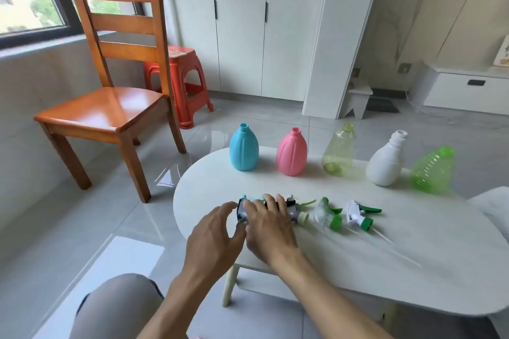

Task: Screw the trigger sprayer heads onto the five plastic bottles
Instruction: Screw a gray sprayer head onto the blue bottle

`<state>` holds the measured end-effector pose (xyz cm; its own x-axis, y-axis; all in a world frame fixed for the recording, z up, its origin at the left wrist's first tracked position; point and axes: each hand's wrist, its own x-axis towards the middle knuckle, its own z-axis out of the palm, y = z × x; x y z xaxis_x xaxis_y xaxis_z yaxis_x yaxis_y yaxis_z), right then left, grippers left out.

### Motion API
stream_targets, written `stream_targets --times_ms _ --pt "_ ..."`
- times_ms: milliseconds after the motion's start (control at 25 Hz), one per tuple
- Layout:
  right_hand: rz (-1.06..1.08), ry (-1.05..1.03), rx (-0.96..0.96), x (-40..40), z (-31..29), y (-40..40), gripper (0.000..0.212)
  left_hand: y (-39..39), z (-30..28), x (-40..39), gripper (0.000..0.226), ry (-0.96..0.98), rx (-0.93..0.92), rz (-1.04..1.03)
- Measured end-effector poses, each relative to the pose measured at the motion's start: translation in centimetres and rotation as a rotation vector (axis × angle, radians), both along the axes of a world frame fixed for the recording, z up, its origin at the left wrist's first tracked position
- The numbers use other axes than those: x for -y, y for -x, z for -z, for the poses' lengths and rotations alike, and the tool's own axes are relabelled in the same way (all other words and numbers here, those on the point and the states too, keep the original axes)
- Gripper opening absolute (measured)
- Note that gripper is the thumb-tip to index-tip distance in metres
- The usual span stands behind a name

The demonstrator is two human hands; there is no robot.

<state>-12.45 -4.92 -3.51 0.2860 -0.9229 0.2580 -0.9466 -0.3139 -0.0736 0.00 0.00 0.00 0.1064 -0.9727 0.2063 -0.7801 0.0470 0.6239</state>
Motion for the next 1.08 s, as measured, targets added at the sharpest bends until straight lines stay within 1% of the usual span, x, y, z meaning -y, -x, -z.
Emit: stream_targets --times_ms 80,160,240,320,400,440,480,520,600,640,680,760,840,960,1000,1080 --pt "0.001 -0.036 0.013 0.6 0.1 -0.4 0.03 -0.2 -0.6 0.6 0.039 0.062 -0.083 -0.055" --pt "-0.012 -0.016 0.04 1.2 0.5 -0.1 0.027 -0.4 -1.9 2.4 0.035 0.149 -0.193 -0.097" --pt "-0.006 0.011 0.192 2.4 0.2 0.5 0.023 -1.0 -3.1 6.5 0.033 0.178 -0.345 -0.119" --pt "0.001 0.034 0.372 3.5 -0.8 1.4 0.028 -1.1 -3.8 10.8 0.034 0.158 -0.494 -0.129" --pt "-0.02 0.026 0.543 4.5 -2.2 2.2 0.03 -0.6 -3.1 14.5 0.038 0.135 -0.597 -0.179" --pt "-0.015 0.029 0.67 4.7 -3.1 2.6 0.029 -0.5 -2.5 16.0 0.042 0.13 -0.626 -0.203" --pt "-0.004 0.008 0.853 5.0 -4.1 3.0 0.028 -0.4 -1.9 17.3 0.05 0.12 -0.621 -0.209" --pt "0.008 -0.038 1.104 5.4 -5.1 3.5 0.026 -0.4 -1.2 18.7 0.063 0.097 -0.583 -0.193" --pt "0.025 -0.158 1.748 5.8 -7.2 5.1 0.024 0.0 0.3 20.7 0.101 0.001 -0.447 -0.126" --pt "0.035 -0.203 1.995 5.9 -7.8 6.1 0.021 0.6 1.1 21.4 0.117 -0.038 -0.377 -0.093" --pt "0.043 -0.229 2.138 6.0 -8.2 7.3 0.02 1.2 1.9 21.9 0.126 -0.048 -0.329 -0.07" --pt "0.047 -0.293 2.261 5.6 -8.6 9.3 0.025 2.3 3.5 22.8 0.131 -0.021 -0.311 -0.057" --pt "0.079 -0.365 2.289 4.9 -8.4 10.6 0.025 2.7 4.7 23.6 0.122 0.008 -0.36 -0.072" --pt "0.155 -0.439 2.25 3.9 -7.6 12.3 0.022 2.2 5.1 24.5 0.096 0.011 -0.464 -0.157" --pt "0.16 -0.453 2.232 3.6 -7.4 12.8 0.024 2.2 5.1 24.5 0.092 0.014 -0.46 -0.175" --pt "0.159 -0.465 2.191 3.0 -7.1 13.9 0.031 2.4 4.8 24.3 0.089 0.028 -0.394 -0.182"
